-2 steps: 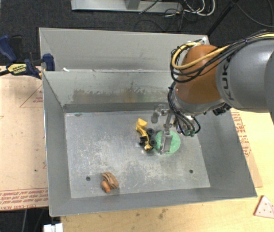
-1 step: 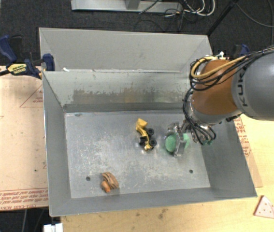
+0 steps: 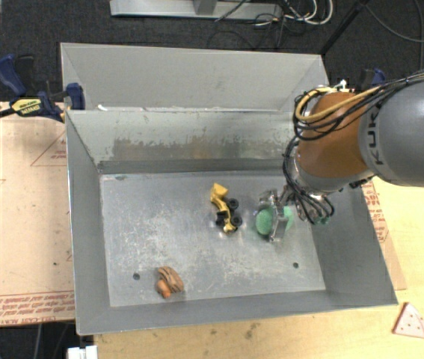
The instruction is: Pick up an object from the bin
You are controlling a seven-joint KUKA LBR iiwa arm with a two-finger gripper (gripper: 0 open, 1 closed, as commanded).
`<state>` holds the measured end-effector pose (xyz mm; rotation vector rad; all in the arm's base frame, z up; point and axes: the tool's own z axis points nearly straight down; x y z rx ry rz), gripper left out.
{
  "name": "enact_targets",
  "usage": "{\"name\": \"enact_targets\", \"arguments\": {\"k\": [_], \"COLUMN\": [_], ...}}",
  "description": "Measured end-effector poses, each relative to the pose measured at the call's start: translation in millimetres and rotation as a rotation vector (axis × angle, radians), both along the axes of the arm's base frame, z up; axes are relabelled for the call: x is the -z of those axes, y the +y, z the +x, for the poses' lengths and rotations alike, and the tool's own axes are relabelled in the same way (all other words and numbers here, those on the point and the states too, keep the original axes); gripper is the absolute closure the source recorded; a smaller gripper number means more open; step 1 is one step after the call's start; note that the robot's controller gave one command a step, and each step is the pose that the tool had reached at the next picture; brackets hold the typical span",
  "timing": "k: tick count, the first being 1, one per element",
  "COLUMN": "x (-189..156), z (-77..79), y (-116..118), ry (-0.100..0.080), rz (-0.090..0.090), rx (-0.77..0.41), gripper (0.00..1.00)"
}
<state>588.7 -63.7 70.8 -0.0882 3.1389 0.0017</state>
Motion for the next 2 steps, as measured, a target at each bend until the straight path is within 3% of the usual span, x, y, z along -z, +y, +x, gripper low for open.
{"name": "enact_targets", "arguments": {"k": [2], "x": [0.0], "z": [0.0], "y": [-0.1], "ry": [0.000], "rz": [0.000], "rx": [0.000], "gripper": [1.00]}}
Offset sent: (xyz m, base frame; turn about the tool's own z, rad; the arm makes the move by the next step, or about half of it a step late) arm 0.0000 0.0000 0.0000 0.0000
